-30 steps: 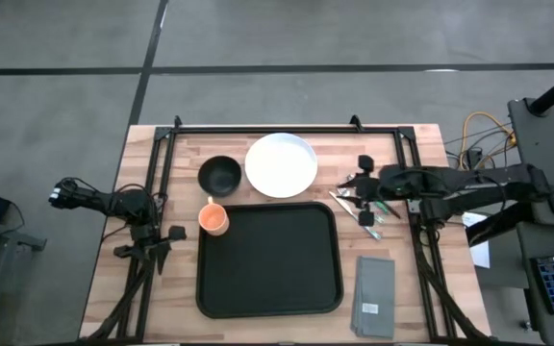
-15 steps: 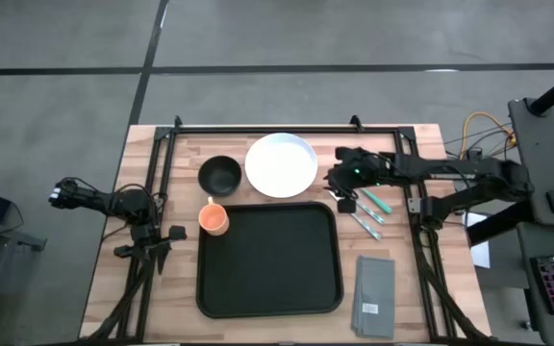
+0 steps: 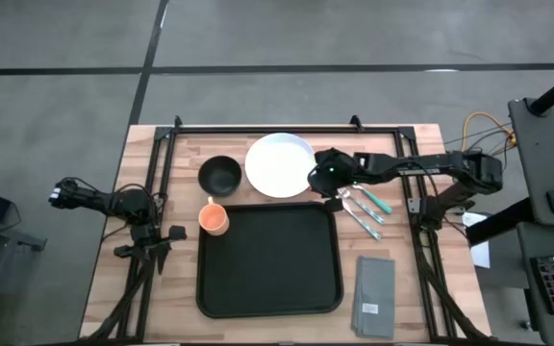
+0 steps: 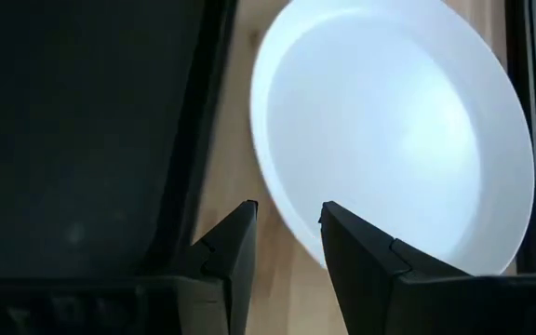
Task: Set up tray
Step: Put the white plate to the bottom of the orange mug into the black table tray
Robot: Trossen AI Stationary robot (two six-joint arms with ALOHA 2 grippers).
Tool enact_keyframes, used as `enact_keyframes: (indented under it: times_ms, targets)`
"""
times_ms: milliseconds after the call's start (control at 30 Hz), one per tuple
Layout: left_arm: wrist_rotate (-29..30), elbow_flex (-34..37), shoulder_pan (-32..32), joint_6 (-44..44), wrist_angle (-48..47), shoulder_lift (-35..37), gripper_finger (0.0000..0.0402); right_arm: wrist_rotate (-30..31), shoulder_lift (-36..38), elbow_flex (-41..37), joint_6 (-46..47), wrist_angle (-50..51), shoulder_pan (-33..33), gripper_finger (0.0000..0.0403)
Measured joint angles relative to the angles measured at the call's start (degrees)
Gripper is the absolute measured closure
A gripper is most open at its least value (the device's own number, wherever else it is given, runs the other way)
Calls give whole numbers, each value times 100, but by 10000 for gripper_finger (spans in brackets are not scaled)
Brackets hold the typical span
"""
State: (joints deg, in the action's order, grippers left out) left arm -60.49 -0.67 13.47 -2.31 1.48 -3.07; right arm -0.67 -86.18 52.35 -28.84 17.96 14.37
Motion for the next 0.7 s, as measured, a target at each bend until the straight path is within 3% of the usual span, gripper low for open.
enact_keyframes:
  times_ms: [267,400,700]
  targets:
    - [0,2,-2,1,1,-2,304,-150,-539,-1,-396,-487,275,291]
    - [0,1,-1,0,0,-2,304,-544,-683,-1,-463,-509,430,291]
    - [0,2,0,0,2,-2,304,-562,-1060,-3,-835,-687,450,291]
